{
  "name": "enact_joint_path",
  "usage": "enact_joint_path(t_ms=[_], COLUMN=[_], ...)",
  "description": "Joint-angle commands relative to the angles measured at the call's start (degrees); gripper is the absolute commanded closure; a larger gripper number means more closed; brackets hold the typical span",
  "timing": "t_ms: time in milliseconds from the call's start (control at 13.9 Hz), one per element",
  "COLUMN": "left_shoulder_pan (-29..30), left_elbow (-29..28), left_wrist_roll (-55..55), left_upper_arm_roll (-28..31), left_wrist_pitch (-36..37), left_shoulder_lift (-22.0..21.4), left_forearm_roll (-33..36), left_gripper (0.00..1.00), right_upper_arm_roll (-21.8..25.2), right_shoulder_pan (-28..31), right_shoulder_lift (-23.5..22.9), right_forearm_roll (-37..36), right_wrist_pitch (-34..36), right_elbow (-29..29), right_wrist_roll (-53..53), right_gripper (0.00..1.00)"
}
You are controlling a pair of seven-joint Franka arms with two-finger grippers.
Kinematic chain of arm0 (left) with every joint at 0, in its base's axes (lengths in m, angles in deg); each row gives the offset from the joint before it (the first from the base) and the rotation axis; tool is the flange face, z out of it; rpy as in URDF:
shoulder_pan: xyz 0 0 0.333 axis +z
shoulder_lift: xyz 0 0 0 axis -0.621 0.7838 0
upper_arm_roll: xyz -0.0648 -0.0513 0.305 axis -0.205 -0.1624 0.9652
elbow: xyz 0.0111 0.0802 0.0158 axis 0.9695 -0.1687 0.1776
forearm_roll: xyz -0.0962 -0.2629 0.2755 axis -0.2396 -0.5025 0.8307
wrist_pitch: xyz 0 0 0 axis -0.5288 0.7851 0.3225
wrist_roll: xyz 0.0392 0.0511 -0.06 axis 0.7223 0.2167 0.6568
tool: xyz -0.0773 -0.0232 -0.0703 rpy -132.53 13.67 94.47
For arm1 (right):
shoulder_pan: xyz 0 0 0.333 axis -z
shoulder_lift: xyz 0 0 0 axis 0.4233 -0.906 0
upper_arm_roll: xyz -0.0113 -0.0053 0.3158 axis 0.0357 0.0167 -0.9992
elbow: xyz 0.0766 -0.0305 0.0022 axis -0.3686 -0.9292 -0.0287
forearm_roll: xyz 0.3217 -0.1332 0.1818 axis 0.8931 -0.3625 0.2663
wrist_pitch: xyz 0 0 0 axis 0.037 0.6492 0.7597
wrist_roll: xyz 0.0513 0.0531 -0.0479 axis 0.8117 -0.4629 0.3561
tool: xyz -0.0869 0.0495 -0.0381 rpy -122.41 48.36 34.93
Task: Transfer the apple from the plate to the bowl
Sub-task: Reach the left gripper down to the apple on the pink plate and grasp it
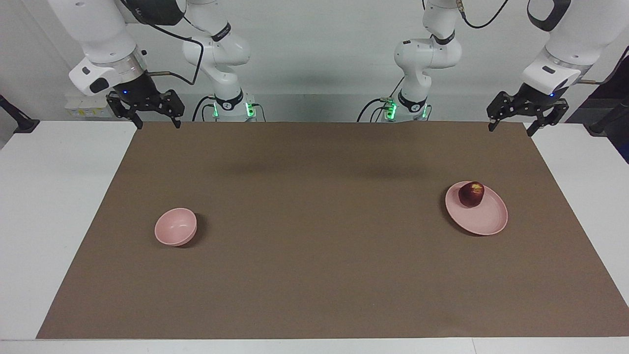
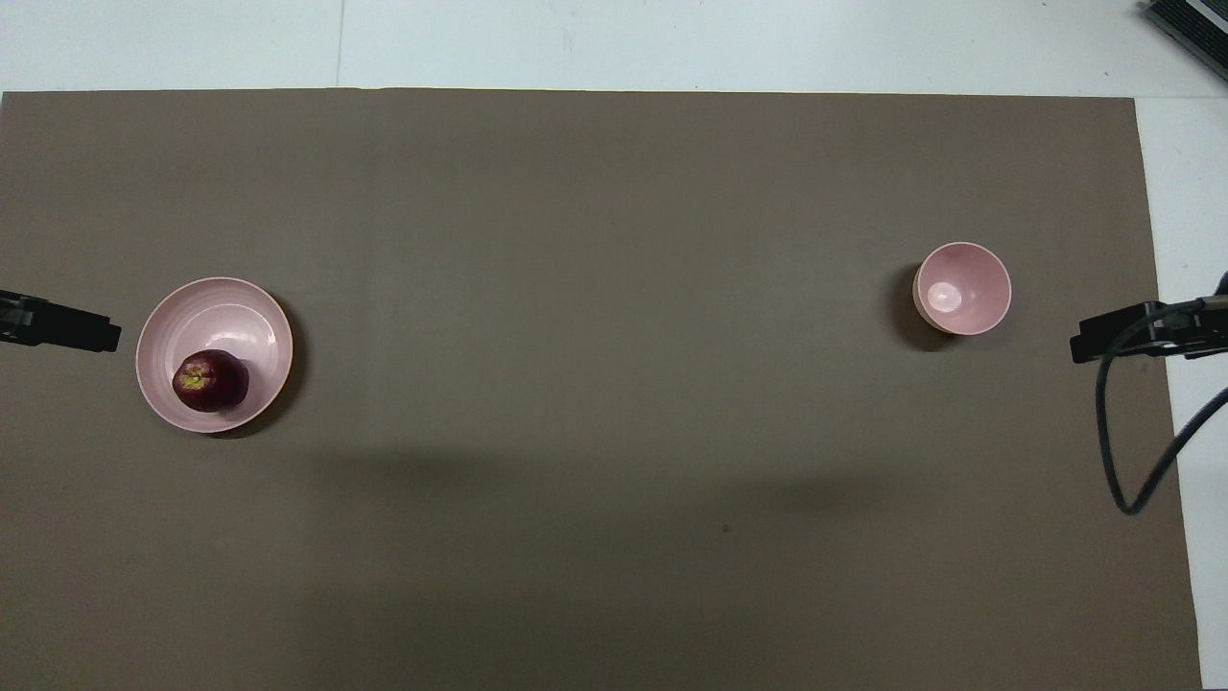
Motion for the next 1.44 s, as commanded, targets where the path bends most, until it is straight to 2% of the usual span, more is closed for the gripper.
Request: enact_joint_path(t_ms=[0,431,718,1005,1221,1364], left_shoulder_pan=[0.58,0.76,1.28,2.78,2.87,2.87], left_elbow=[-8.64,-22.53,-29.21,-30.71,-34.66,-35.29], left_wrist_roll=[-0.20,-0.29,-0.46,-0.55,-0.55,-0.46], left_upper_arm_roll=[-0.07,1.43,1.51,1.51,1.51,1.51], left_wrist_pitch=[-6.28,-20.78,-31.84,-40.03,-46.18,-47.96], left_shoulder_lift=[-3.07,-3.77,-1.24,4.30,5.63,6.16], left_forearm_roll=[0.55,0.55,0.55,0.55,0.55,0.55], left_gripper=[0.00,0.00,0.00,0.00,0.00,0.00], right_upper_arm_roll=[-0.32,-0.32,-0.59,-0.68,-2.08,-2.35], right_shoulder_pan=[0.76,0.24,0.15,0.06,-0.03,-0.11], right_shoulder_lift=[-0.78,-0.69,-0.69,-0.43,0.01,0.01], right_forearm_roll=[0.44,1.14,1.40,1.40,1.40,1.58], right_wrist_pitch=[1.43,2.41,2.67,2.14,2.14,2.14], right_elbow=[2.60,2.60,2.60,1.99,1.37,1.46], right_wrist_roll=[-0.37,-0.81,-0.90,-1.07,-3.70,-5.55], right_gripper=[0.00,0.00,0.00,0.00,0.00,0.00])
